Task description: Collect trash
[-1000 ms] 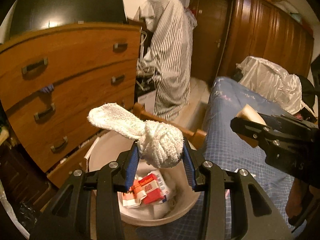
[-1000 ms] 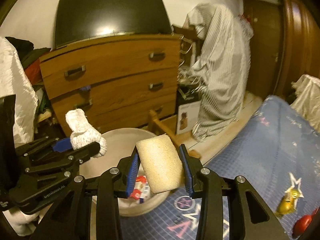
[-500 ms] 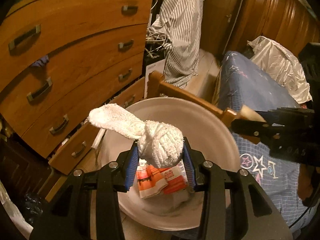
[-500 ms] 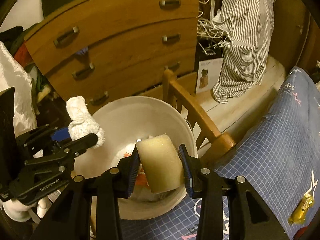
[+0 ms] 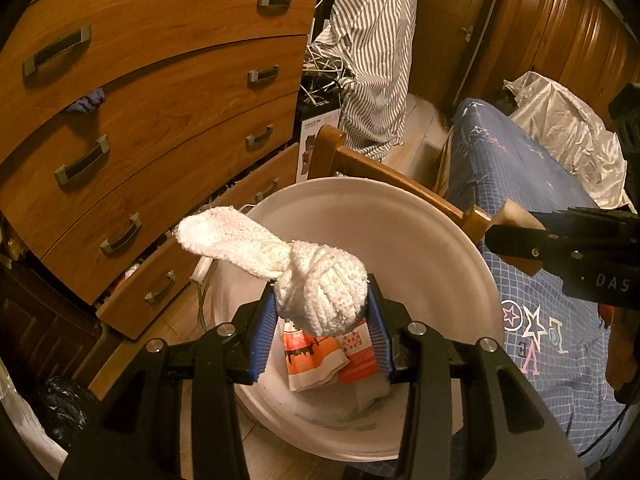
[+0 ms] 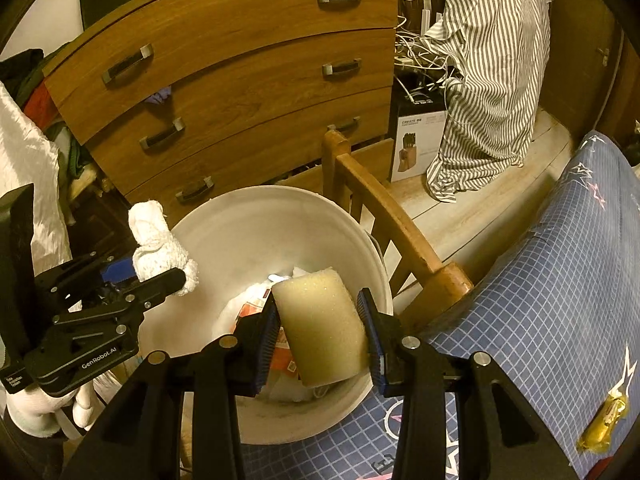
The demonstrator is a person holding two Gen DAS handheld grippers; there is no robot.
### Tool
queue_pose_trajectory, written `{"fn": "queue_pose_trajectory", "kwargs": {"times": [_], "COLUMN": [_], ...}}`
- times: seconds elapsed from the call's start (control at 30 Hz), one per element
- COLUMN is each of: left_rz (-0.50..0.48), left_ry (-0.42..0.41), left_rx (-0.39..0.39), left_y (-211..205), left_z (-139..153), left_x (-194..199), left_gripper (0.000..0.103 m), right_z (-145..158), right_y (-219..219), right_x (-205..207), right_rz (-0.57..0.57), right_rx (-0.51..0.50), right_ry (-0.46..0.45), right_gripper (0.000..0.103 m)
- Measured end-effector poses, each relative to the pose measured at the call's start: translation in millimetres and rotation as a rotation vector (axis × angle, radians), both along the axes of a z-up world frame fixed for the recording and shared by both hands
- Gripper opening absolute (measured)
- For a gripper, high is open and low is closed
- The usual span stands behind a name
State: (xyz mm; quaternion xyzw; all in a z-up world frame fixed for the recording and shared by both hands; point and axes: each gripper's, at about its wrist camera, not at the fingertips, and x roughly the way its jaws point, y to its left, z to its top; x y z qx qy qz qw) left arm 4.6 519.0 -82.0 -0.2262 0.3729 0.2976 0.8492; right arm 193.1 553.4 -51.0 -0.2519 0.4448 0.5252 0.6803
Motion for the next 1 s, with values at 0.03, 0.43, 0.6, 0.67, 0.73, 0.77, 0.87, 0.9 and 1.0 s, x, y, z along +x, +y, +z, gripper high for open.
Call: {"fn": "queue_pose_trajectory", "kwargs": {"times": [0.03, 0.43, 0.6, 0.67, 0.73, 0.77, 0.87, 0.9, 1.0], "left_rz": [0.003, 0.053, 0.057, 0.072, 0.098, 0.113, 0.162, 0.167, 0.198], "left_ry": [-0.002, -0.032, -0.077, -0.097, -0.121, -0.138, -0.185, -0.204, -0.256], "left_rx": [0.0, 0.025, 0.069, 0.09, 0.117, 0.133, 0.203, 0.222, 0.268], "left_y": [0, -8, -25, -32, -39, -42, -56, -61, -76], "left_z": [0, 9, 26, 32, 40, 44, 56, 59, 69], "left_x": [0, -11, -20, -27, -36, -42, -60, -66, -81], "left_gripper": [0.043, 0.061, 0.072, 0.079, 0.089, 0.091, 0.097, 0.097, 0.097], "right_z": [1, 19, 33, 38, 44, 46, 56, 59, 69], "right_y": [0, -17, -36, -47, -61, -69, -100, -108, -144], "right_x": [-1, -10, -22, -26, -31, -34, -45, -47, -60], "right_rz": [0.002, 0.0, 0.006, 0.003, 0.0, -0.003, -0.01, -0.015, -0.035], "right_rx": [0.002, 0.081, 0.141, 0.172, 0.209, 0.229, 0.302, 0.322, 0.4], "right_ry": [0.002, -0.003, -0.008, -0.019, -0.036, -0.046, -0.106, -0.115, -0.159], "right_gripper": [0.044, 0.059, 0.061, 0.066, 0.07, 0.072, 0.078, 0.079, 0.085]}}
